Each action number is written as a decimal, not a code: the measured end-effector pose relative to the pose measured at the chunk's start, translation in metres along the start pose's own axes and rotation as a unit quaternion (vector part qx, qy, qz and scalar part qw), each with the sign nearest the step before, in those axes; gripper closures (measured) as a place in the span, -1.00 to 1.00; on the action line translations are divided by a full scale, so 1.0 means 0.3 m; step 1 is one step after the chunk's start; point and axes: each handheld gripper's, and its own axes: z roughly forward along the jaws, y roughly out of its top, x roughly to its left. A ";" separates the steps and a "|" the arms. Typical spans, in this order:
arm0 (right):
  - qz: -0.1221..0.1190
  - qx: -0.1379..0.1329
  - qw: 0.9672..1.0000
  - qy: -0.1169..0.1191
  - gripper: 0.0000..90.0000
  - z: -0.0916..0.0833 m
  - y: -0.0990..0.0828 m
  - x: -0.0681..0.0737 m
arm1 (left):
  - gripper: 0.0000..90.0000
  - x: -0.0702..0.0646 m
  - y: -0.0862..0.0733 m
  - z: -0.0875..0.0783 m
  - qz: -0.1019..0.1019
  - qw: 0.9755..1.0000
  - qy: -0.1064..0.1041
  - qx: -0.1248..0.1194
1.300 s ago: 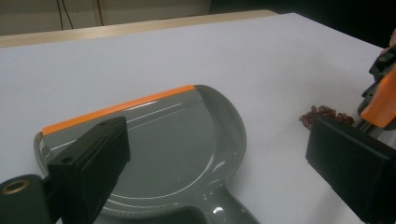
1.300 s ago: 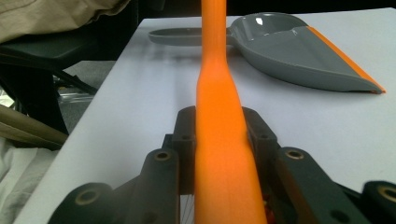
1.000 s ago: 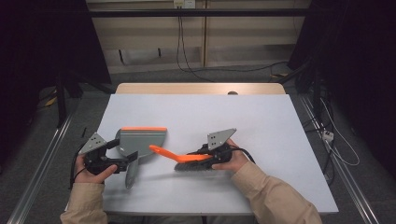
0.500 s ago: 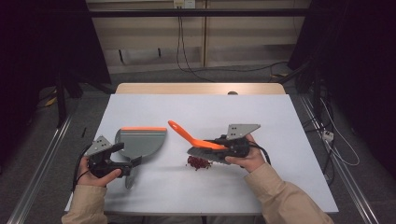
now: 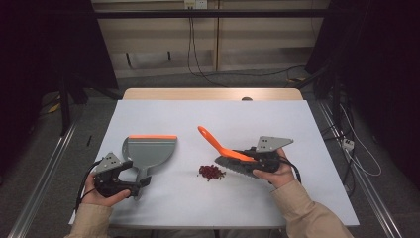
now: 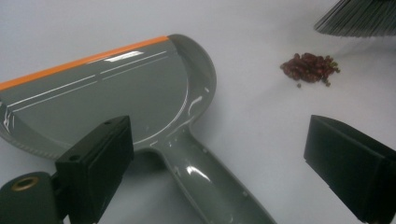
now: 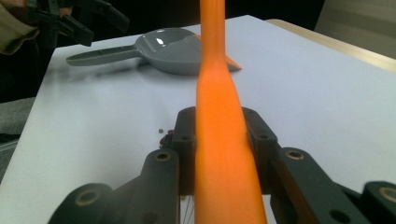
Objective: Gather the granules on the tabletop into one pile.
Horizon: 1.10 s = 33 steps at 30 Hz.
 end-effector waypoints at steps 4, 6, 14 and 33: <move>0.010 0.002 1.000 -0.014 0.58 -0.012 -0.011 -0.001 | -0.82 0.003 -0.011 -0.008 0.000 1.000 0.007 0.008; 0.013 0.005 1.000 -0.019 0.58 -0.018 -0.020 -0.002 | -0.82 0.003 -0.017 -0.006 -0.004 1.000 0.012 0.011; 0.028 0.002 0.998 -0.051 0.58 -0.052 -0.040 -0.006 | -0.82 0.004 -0.034 0.012 -0.013 0.999 0.026 0.033; 0.032 -0.015 0.996 -0.080 0.58 -0.092 -0.032 0.002 | -0.77 0.032 -0.051 0.005 -0.039 0.996 0.065 0.057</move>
